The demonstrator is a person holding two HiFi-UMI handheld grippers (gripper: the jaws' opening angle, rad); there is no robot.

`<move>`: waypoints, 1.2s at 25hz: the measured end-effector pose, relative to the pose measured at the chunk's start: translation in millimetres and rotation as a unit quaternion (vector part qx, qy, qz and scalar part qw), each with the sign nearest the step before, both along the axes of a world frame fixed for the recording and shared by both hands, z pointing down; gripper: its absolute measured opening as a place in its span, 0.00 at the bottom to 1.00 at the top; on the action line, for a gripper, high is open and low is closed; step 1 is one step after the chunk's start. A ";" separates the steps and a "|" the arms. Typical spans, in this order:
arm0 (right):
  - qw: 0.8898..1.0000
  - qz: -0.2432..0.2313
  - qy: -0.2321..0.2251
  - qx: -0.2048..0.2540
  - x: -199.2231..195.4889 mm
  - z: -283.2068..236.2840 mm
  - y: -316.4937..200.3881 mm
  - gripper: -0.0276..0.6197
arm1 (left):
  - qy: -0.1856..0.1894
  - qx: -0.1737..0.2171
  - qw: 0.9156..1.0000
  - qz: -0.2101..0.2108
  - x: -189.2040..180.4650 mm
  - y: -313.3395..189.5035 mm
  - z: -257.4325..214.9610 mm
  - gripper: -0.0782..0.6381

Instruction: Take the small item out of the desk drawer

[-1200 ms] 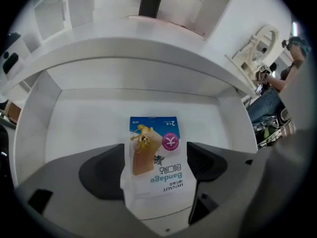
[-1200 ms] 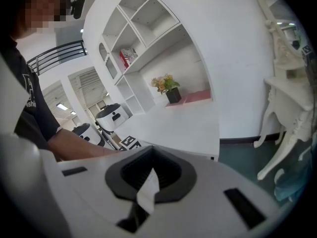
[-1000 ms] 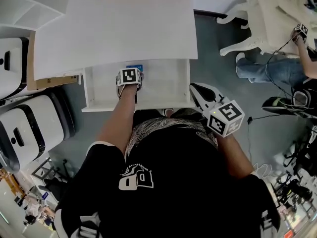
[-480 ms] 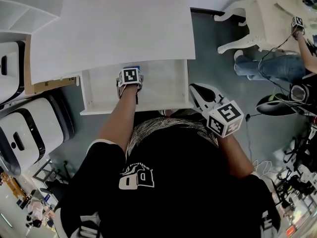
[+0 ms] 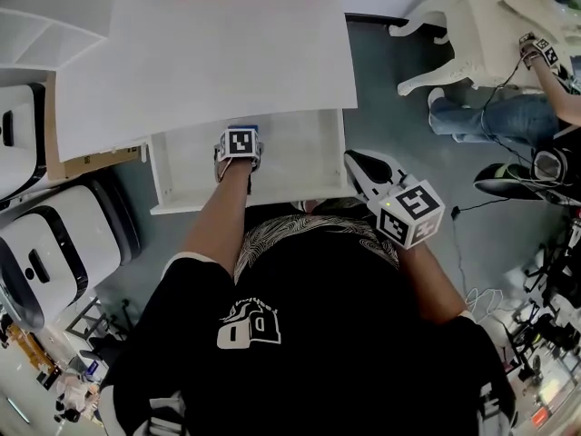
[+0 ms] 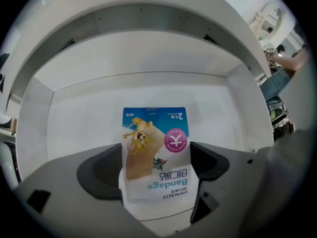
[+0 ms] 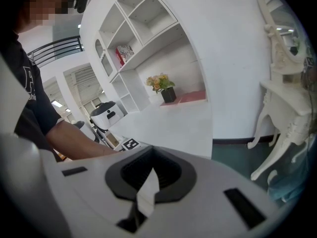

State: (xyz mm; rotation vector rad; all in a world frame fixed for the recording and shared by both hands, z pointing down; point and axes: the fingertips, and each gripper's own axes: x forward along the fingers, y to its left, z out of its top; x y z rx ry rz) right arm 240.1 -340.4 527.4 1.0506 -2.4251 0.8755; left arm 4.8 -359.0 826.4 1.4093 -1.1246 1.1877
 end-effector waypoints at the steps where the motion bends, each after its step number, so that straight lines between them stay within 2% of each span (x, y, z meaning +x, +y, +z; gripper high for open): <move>1: 1.000 0.001 0.000 0.001 -1.4 -1.1 0.3 0.06 | 0.000 0.001 1.000 0.010 0.1 1.1 -0.7 0.69; 5: 1.000 0.005 -0.002 0.006 -9.0 -5.8 3.4 0.06 | 0.005 0.002 0.999 0.043 0.9 5.1 -1.0 0.69; 11: 1.000 0.008 -0.001 0.013 -28.9 -11.4 12.8 0.06 | 0.063 -0.010 0.997 0.040 3.5 9.1 -12.6 0.69; 15: 1.000 0.009 -0.004 0.021 -46.8 -19.2 18.6 0.06 | 0.076 -0.001 0.995 0.065 -0.3 14.5 -27.5 0.70; 25: 0.999 0.011 -0.010 0.043 -98.7 -31.7 33.4 0.06 | 0.119 0.060 0.985 0.108 -21.9 13.7 -83.1 0.69; 30: 0.998 0.011 -0.005 0.058 -116.3 -41.3 36.9 0.06 | 0.163 0.100 0.975 0.113 -30.0 13.9 -115.6 0.69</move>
